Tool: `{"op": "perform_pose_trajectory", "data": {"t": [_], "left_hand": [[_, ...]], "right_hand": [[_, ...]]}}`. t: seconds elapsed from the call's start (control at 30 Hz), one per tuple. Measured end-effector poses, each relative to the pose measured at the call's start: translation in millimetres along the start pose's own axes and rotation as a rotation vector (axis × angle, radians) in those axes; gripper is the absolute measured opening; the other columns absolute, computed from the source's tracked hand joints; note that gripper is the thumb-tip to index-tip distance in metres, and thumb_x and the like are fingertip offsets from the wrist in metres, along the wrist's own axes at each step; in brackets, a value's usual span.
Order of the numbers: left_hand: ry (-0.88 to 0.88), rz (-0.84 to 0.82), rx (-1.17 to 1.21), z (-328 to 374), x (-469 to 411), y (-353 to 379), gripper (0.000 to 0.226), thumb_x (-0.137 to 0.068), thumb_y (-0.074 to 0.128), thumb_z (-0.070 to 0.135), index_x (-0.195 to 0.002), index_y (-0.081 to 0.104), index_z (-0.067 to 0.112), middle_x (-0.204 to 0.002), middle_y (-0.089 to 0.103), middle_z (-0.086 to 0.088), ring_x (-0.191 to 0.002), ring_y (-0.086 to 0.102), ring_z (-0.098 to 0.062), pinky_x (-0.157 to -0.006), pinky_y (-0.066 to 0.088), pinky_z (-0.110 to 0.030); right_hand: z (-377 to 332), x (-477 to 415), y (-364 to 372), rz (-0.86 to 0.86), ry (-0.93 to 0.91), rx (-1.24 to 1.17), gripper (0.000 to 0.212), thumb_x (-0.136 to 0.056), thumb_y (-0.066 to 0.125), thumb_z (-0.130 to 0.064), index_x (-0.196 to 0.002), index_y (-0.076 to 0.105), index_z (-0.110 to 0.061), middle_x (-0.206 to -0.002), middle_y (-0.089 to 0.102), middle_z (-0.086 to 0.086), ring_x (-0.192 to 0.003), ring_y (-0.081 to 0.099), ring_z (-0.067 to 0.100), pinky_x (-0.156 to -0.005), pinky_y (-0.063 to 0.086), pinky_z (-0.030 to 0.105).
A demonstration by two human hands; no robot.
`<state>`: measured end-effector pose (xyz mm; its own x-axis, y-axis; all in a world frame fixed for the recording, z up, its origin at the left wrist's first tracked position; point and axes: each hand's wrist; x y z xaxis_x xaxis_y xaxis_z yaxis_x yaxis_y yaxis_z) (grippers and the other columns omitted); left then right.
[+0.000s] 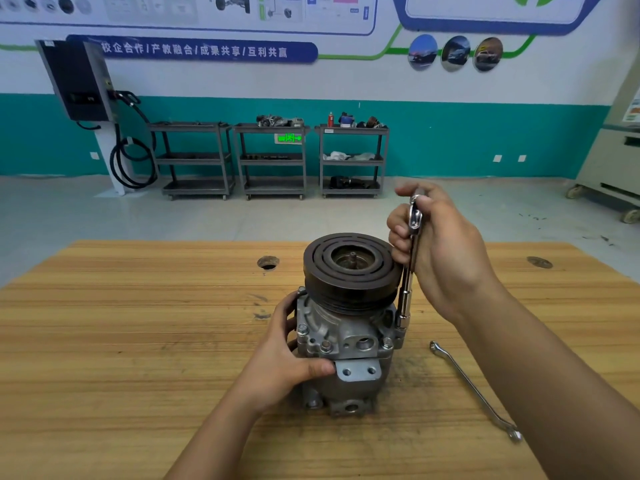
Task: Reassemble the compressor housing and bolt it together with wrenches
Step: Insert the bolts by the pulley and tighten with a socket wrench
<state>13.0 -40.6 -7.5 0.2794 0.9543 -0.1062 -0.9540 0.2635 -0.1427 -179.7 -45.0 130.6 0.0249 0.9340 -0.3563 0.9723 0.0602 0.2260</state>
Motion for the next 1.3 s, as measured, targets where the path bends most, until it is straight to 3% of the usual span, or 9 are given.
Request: {"op": "perform_pose_trajectory", "data": {"t": [0.1,0.2,0.43,0.63,0.8,0.9,1.07,1.17,1.3], "left_hand": [[0.007,0.002,-0.007,0,0,0,0.129,-0.016,0.084,0.068,-0.129,0.022,0.056,-0.131,0.045,0.020,-0.103,0.052,0.014,-0.072,0.043,-0.002],[0.009,-0.005,0.005,-2,0,0,0.135,-0.016,0.085,0.067,-0.134,0.021,0.050,-0.133,0.044,0.018,-0.108,0.051,0.008,-0.073,0.044,-0.003],[0.014,0.001,0.032,-2,-2,0,0.125,-0.017,0.086,0.065,-0.126,0.026,0.055,-0.133,0.044,0.019,-0.110,0.052,0.009,-0.076,0.045,-0.004],[0.010,0.008,0.023,-5,-2,0,0.117,-0.026,0.088,0.051,-0.126,0.026,0.058,-0.133,0.045,0.018,-0.116,0.051,0.001,-0.077,0.046,-0.006],[0.001,0.006,0.021,-7,-3,0,0.123,-0.028,0.088,0.049,-0.133,0.023,0.052,-0.135,0.045,0.016,-0.115,0.052,-0.001,-0.079,0.047,-0.009],[0.004,0.005,0.026,-7,-3,0,0.122,-0.028,0.087,0.048,-0.132,0.024,0.053,-0.135,0.044,0.016,-0.116,0.052,-0.001,-0.081,0.047,-0.011],[0.001,0.003,0.027,-5,-3,0,0.126,-0.020,0.087,0.063,-0.129,0.025,0.055,-0.134,0.045,0.019,-0.114,0.052,0.000,-0.080,0.047,-0.008],[0.002,0.001,0.025,-5,-2,0,0.128,-0.019,0.086,0.064,-0.130,0.025,0.054,-0.133,0.045,0.019,-0.114,0.053,-0.002,-0.080,0.048,-0.011],[0.005,0.001,0.033,-5,-1,0,0.122,-0.023,0.089,0.054,-0.127,0.026,0.056,-0.133,0.045,0.018,-0.113,0.054,-0.002,-0.078,0.049,-0.011]], "right_hand": [[-2,5,-17,-0.077,-0.039,-0.038,0.021,-0.100,0.032,-0.010,-0.097,0.051,-0.019,-0.067,0.054,-0.001,-0.060,0.050,0.013,-0.057,0.044,0.023],[-7,7,-31,-0.059,-0.153,0.309,0.012,-0.095,0.048,-0.015,-0.090,0.053,-0.024,-0.074,0.059,-0.008,-0.070,0.059,0.011,-0.067,0.052,0.025],[-29,9,-35,-0.024,-0.491,1.062,0.013,-0.088,0.061,-0.017,-0.081,0.061,-0.027,-0.077,0.061,-0.017,-0.077,0.054,-0.004,-0.060,0.035,0.003],[-40,6,-32,-0.160,-0.151,0.877,0.018,-0.092,0.055,-0.027,-0.078,0.066,-0.021,-0.055,0.064,-0.011,-0.045,0.052,0.002,-0.045,0.039,0.015],[-52,3,-48,-0.317,0.147,0.583,0.044,-0.102,0.023,-0.030,-0.102,0.062,-0.010,-0.083,0.074,0.014,-0.066,0.066,0.021,-0.052,0.038,0.027],[-57,3,-54,-0.398,0.145,0.580,0.042,-0.093,0.037,-0.040,-0.107,0.061,-0.008,-0.091,0.074,0.010,-0.070,0.066,0.019,-0.051,0.043,0.020],[-53,2,-43,-0.225,0.000,0.770,0.048,-0.068,0.052,-0.061,-0.073,0.066,-0.016,-0.053,0.049,-0.008,-0.047,0.040,0.004,-0.044,0.032,0.017],[-46,0,-32,-0.178,0.022,0.796,0.046,-0.079,0.051,-0.057,-0.062,0.060,-0.015,-0.050,0.044,-0.009,-0.044,0.037,0.002,-0.045,0.029,0.019],[-44,-3,-22,-0.210,0.114,0.697,0.030,-0.093,0.050,-0.038,-0.080,0.066,-0.016,-0.058,0.055,-0.002,-0.046,0.041,0.005,-0.037,0.030,0.017]]}}
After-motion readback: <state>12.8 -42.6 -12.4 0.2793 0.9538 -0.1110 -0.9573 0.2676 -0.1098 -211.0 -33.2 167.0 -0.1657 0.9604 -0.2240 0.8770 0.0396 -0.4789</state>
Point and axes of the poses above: each hand's wrist, its own x-axis away from the middle knuckle, its own y-axis out of the palm, z = x × y
